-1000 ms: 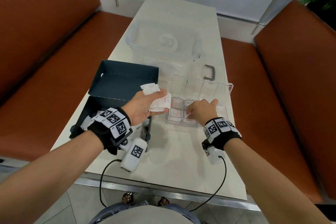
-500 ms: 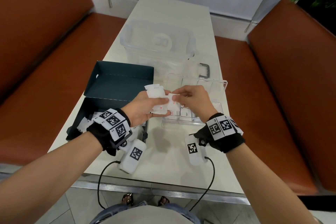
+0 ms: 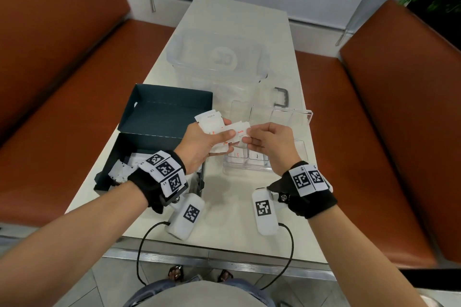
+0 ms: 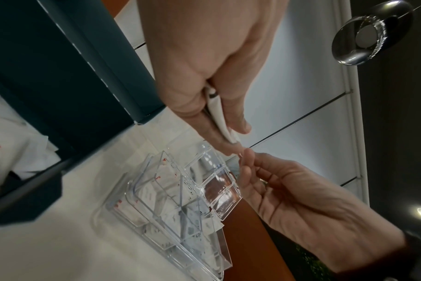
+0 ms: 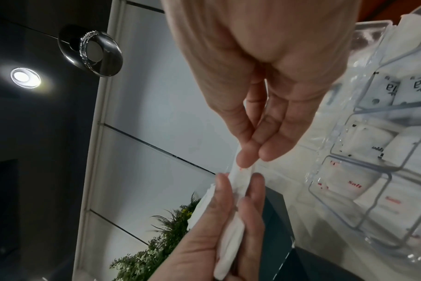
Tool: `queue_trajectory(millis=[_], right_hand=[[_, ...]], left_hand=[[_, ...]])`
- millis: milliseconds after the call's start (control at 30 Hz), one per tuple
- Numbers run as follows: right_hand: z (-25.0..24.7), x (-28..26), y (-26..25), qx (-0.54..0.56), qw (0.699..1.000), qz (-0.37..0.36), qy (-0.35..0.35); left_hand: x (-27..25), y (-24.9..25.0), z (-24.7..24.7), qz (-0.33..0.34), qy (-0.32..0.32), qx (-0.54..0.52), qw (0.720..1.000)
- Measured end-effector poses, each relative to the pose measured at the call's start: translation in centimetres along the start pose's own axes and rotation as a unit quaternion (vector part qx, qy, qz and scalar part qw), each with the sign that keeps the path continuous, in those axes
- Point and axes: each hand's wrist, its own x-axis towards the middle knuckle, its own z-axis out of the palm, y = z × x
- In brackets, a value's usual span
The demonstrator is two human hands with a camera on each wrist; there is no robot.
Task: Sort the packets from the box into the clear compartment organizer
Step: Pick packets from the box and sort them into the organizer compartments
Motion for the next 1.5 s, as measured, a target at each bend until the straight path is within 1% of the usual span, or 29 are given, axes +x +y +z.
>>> queue_trajectory(millis=[300,433,567,633,733,800,833,900,967,1000,1100,1133,1200,1267,1400,1500], right_hand=[[0.6,-0.1,0.4,-0.037,0.999,-0.022,0.019],[0.4,0.3,0.4,-0.055,0.998,-0.012,0.019],[0.1,0.8,-0.2,-0.094,0.995,-0.004,-0.037],[-0.1,1.5,-0.7,-0.119,0.992,-0.020,-0.031],[-1.0,3.3,-1.6,-0.181,0.980,-0.077,0.014],[-1.6,4.3,-1.6,-0.260,0.956,-0.131,0.028],[-1.8,4.7,-1.3,-0.305,0.940,-0.151,0.022],[-1.7,5.4,-0.6,-0.404,0.900,-0.164,-0.012],[-1.1,6.0,0.4,-0.499,0.850,-0.166,-0.039],[-0.8,6.3,0.9,-0.541,0.821,-0.178,-0.040],[0.4,6.8,2.5,-0.641,0.722,-0.258,-0.027],[0.7,6.9,3.0,-0.661,0.695,-0.282,-0.028],[1.0,7.0,4.0,-0.690,0.655,-0.306,-0.031],[1.1,7.2,4.6,-0.707,0.634,-0.312,-0.026],[1.1,7.5,5.4,-0.725,0.621,-0.298,-0.016],[1.2,7.7,5.6,-0.737,0.613,-0.282,-0.022]], left_hand=[[0.3,-0.4,-0.1,0.010,-0.020,0.003,1.000],[0.4,-0.3,-0.1,0.007,-0.024,0.011,1.000],[0.4,0.0,-0.1,0.006,-0.030,0.025,0.999],[0.5,0.2,-0.2,0.002,-0.031,0.026,0.999],[0.8,0.7,-0.7,0.001,-0.011,0.014,1.000],[0.8,1.0,-1.3,0.004,-0.007,0.010,1.000],[0.8,1.1,-1.6,0.006,-0.005,0.010,1.000],[0.8,1.2,-2.0,0.006,-0.001,0.008,1.000],[0.8,1.1,-2.2,0.004,0.004,0.006,1.000],[0.7,1.0,-2.2,0.003,0.006,0.005,1.000],[0.5,0.7,-2.3,-0.002,0.010,0.002,1.000],[0.4,0.6,-2.3,-0.003,0.011,0.001,1.000],[0.2,0.5,-2.3,-0.003,0.011,-0.003,1.000],[0.2,0.5,-2.4,-0.003,0.012,-0.008,1.000],[0.2,0.7,-2.7,-0.005,0.018,-0.014,1.000],[0.2,0.7,-2.8,-0.009,0.019,-0.016,1.000]])
